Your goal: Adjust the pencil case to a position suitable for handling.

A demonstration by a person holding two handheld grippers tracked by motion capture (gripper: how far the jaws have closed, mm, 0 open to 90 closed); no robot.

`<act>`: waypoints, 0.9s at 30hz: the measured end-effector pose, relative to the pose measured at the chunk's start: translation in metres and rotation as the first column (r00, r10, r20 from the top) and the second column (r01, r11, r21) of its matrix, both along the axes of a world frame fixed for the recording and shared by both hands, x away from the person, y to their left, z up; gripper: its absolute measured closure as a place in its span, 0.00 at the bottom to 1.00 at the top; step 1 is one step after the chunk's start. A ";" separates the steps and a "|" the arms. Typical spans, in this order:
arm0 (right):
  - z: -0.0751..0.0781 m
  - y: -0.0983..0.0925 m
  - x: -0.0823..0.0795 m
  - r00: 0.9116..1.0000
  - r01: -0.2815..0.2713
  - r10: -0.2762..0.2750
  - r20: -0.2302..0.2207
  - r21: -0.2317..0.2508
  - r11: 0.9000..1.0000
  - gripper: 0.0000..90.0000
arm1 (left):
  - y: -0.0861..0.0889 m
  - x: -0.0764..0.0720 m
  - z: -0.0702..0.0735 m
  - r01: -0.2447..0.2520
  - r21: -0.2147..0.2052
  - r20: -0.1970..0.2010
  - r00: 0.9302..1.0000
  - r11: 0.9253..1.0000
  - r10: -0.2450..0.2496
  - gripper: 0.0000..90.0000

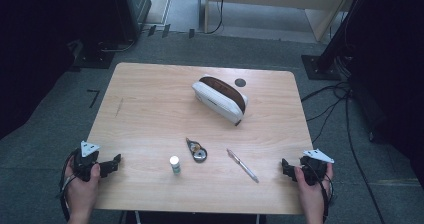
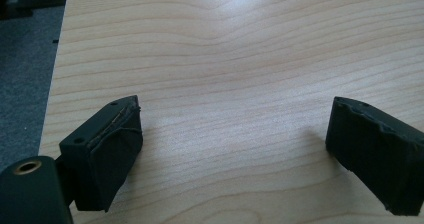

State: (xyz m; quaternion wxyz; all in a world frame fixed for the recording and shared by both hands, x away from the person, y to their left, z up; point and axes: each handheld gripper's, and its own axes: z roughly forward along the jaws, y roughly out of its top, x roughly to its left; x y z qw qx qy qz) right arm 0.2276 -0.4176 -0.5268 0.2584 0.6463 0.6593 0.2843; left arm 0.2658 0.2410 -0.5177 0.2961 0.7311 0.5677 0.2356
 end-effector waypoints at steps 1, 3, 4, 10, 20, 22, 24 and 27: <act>0.000 0.000 0.000 1.000 -0.001 0.001 0.000 0.000 1.000 0.00 | 0.000 0.000 0.000 0.000 0.000 0.000 1.000 1.000 0.000 0.09; 0.000 0.000 0.000 1.000 0.001 -0.001 0.000 -0.001 1.000 0.00 | 0.000 0.000 0.000 -0.001 -0.001 0.000 1.000 1.000 0.001 0.09; 0.000 0.000 0.000 1.000 0.002 -0.002 -0.001 0.001 1.000 0.00 | 0.000 0.000 0.000 -0.004 0.000 -0.002 1.000 1.000 0.004 0.09; 0.003 0.004 -0.002 1.000 -0.024 0.024 -0.018 -0.024 0.999 0.02 | -0.001 0.001 0.000 -0.012 -0.003 0.001 1.000 1.000 0.012 0.09; 0.025 0.019 -0.008 0.993 -0.073 0.066 0.103 0.068 0.995 0.34 | -0.003 0.002 0.000 -0.037 -0.002 0.002 0.999 0.999 0.037 0.09; 0.032 0.021 -0.005 0.988 -0.096 0.083 0.131 0.094 0.991 0.43 | -0.003 0.002 0.000 -0.038 -0.001 0.002 0.999 0.999 0.038 0.09; 0.034 0.023 -0.004 0.987 -0.103 0.089 0.136 0.099 0.990 0.44 | -0.003 0.003 0.000 -0.038 0.000 0.002 0.999 0.999 0.038 0.09; 0.038 0.030 0.000 0.983 -0.127 0.112 0.145 0.100 0.987 0.47 | -0.004 0.003 0.000 -0.040 0.000 0.002 0.999 0.999 0.040 0.09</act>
